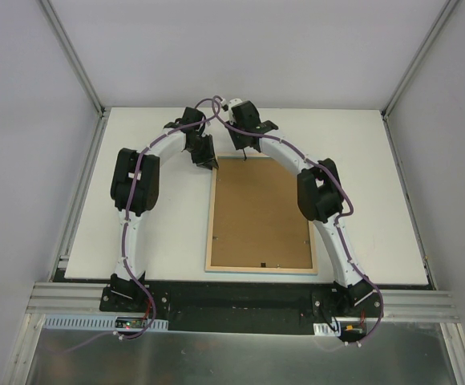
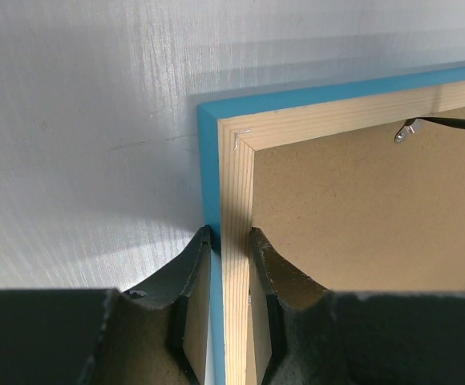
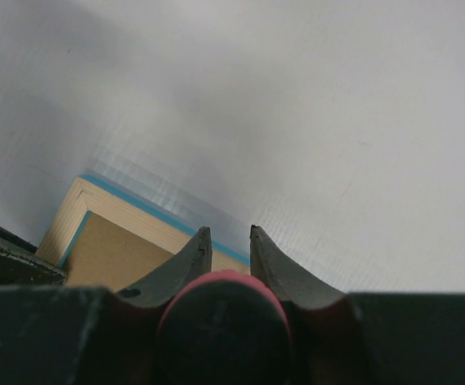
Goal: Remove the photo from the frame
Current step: Release the photo frame item from the photo frame.
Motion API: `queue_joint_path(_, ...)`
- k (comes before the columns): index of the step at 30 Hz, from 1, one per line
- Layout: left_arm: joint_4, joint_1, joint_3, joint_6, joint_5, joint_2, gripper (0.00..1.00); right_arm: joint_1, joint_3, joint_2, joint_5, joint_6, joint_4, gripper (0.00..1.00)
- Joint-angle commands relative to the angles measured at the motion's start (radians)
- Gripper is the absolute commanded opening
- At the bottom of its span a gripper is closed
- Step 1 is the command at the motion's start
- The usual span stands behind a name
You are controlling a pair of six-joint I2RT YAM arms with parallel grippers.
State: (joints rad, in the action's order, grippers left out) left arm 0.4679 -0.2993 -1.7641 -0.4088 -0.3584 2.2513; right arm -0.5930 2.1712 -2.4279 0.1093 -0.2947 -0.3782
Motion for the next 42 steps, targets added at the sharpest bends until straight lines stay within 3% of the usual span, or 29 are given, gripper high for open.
queue_joint_path(1, 0.057, 0.005, 0.031, -0.016, -0.010, -0.015, 0.00, -0.013, 0.022, -0.003, -0.065, -0.007, -0.083, 0.01)
queue_joint_path(28, 0.046, 0.003, 0.040, -0.018, -0.034, -0.022, 0.00, 0.041, 0.099, -0.013, -0.063, 0.100, -0.047, 0.01)
queue_joint_path(42, 0.037, 0.003, 0.045, -0.015, -0.045, -0.022, 0.00, 0.050, 0.124, -0.039, -0.148, 0.154, -0.041, 0.01)
